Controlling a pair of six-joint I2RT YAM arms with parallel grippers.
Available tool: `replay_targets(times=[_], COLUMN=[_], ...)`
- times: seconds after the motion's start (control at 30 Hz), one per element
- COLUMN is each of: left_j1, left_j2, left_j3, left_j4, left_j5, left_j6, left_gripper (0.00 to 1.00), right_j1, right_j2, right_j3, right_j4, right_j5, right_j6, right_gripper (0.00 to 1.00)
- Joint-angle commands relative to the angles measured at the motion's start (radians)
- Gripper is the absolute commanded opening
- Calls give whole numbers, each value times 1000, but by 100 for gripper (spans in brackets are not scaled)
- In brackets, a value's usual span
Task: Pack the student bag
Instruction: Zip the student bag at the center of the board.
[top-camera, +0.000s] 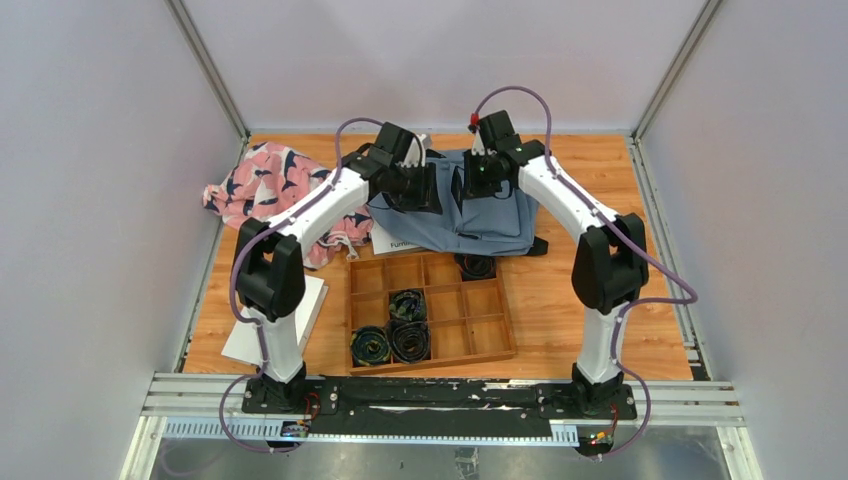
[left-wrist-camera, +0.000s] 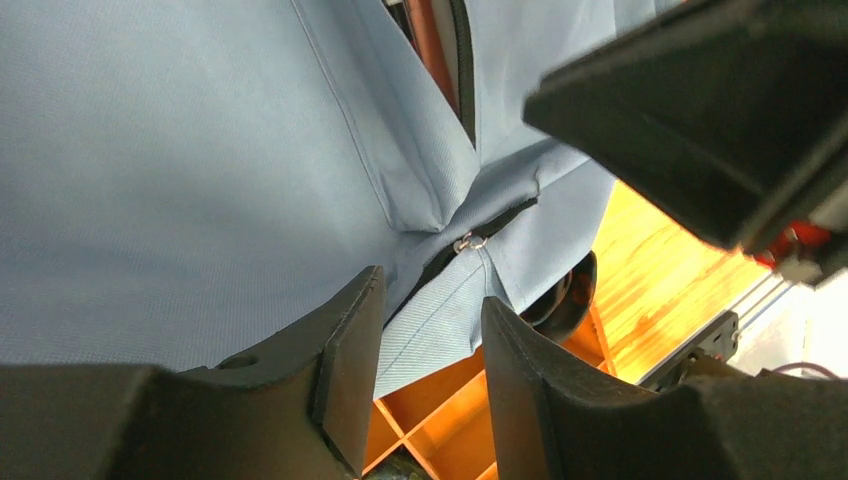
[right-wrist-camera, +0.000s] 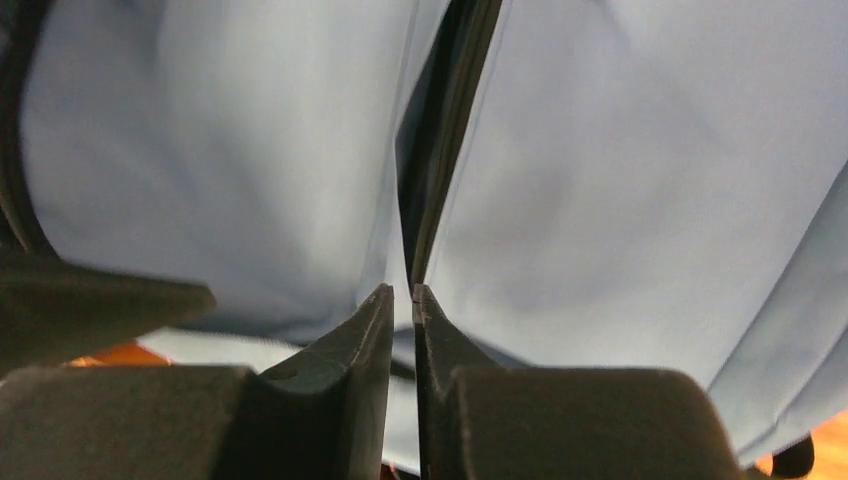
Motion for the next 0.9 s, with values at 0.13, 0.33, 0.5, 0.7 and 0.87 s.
replay_targets(times=[0.13, 0.33, 0.5, 0.7, 0.87], left_j1=[41, 49, 58, 60, 70], left_j2=[-25, 55, 155, 308, 409], left_j3=[67, 197, 295, 474, 563], left_j4=[51, 28, 67, 47, 68], left_j5=[12, 28, -7, 4, -30], left_j6=[-80, -95, -164, -202, -236], left_gripper=[47, 48, 48, 47, 46], right_j1=[-51, -51, -56, -121, -161], right_j2=[240, 351, 356, 318, 333], right_j3=[314, 340, 317, 322, 344], right_j4=[-26, -29, -25, 25, 95], right_j5=[48, 8, -3, -58, -110], right_j6=[52, 83, 81, 143, 157], right_gripper=[17, 14, 12, 13, 29])
